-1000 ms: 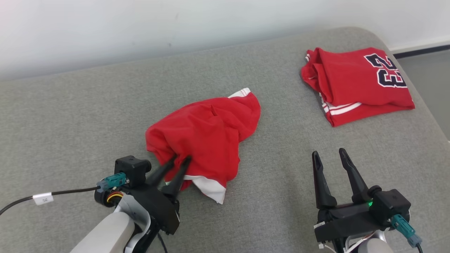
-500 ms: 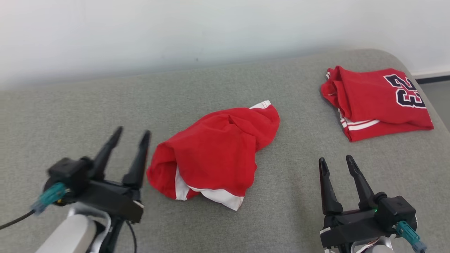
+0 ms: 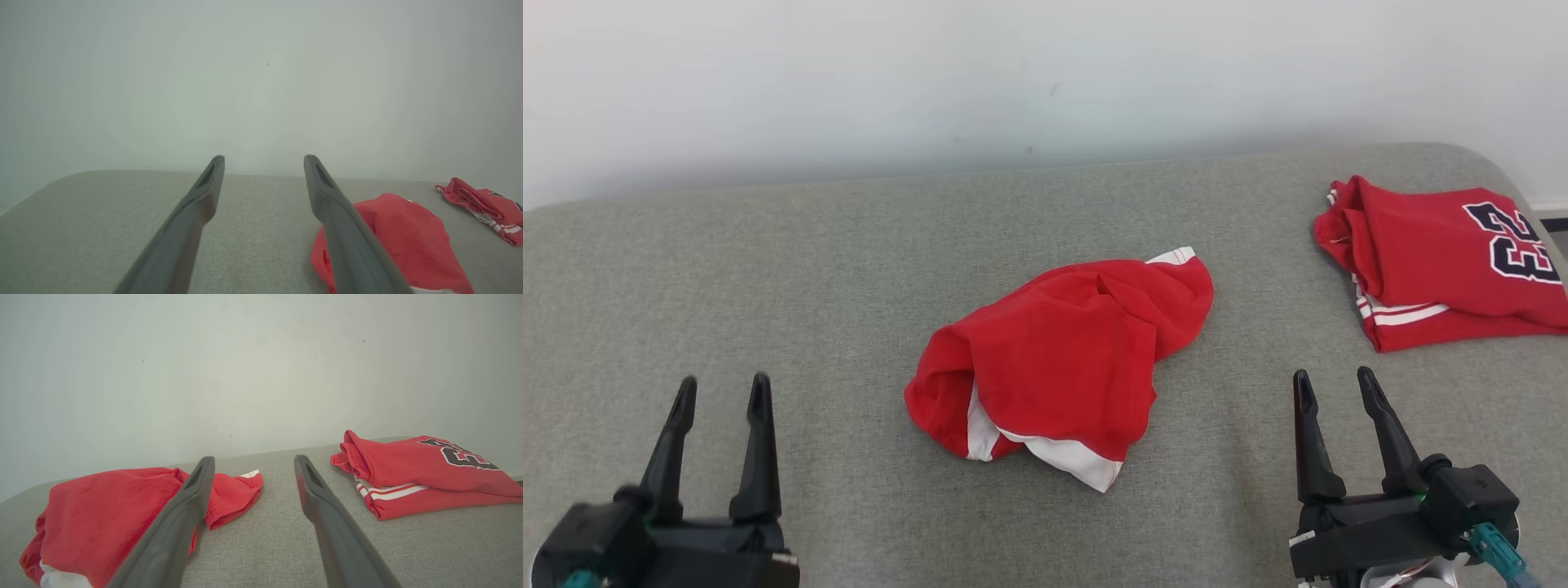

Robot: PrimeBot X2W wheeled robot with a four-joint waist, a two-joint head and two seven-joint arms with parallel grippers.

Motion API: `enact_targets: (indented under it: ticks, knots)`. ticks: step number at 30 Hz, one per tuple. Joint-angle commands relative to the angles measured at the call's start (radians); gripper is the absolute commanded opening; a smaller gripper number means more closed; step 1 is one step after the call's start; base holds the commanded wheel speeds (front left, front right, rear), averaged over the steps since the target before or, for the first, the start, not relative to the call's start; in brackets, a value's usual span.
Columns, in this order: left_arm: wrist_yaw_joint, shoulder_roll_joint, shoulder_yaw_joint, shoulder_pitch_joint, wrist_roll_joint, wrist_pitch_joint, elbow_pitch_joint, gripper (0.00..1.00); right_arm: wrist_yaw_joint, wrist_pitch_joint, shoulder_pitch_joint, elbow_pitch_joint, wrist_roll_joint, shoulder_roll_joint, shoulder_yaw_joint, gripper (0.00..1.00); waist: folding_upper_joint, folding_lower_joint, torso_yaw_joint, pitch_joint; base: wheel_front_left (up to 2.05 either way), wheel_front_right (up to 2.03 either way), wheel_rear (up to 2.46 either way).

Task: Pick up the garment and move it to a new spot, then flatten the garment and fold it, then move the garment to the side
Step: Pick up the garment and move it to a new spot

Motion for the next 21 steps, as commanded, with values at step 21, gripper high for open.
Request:
enact_targets:
  ticks: [21]
  knots:
    - [-0.199,-0.319,0.333,0.194,0.308,-0.003,0.073,1.00,0.001,0.000,0.060,0.029,0.010,0.001,-0.003,1.00,0.0000,0.0001,0.035,-0.040,0.00,0.00,0.00]
